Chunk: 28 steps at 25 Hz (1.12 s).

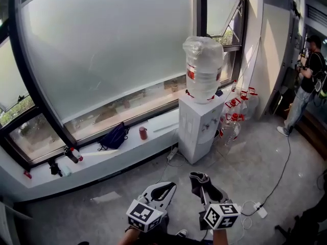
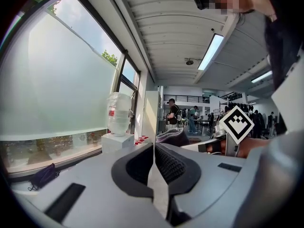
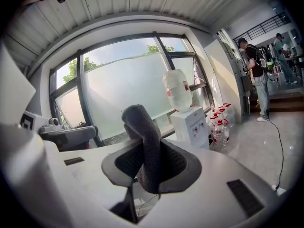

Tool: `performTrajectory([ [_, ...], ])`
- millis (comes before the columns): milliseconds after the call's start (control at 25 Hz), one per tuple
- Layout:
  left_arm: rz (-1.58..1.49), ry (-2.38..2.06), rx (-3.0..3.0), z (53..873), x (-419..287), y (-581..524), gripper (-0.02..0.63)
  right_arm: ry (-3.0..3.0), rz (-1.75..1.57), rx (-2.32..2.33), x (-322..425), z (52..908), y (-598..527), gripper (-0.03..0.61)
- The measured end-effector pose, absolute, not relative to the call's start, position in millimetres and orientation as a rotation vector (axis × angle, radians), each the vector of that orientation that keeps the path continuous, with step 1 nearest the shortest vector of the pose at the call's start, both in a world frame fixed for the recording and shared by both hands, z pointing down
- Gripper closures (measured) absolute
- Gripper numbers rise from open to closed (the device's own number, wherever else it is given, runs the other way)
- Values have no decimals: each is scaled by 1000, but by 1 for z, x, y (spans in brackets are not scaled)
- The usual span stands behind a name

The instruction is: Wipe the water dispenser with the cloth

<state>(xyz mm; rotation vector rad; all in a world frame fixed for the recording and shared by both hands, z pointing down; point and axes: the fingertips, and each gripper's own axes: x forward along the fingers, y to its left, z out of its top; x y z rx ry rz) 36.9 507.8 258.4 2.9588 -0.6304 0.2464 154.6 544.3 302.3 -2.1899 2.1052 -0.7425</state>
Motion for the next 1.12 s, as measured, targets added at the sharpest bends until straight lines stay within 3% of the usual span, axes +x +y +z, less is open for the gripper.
performTrajectory([
  [1120,202,-365,3012,260,19,142,589,1894,-813,-2353,140,315,198,476],
])
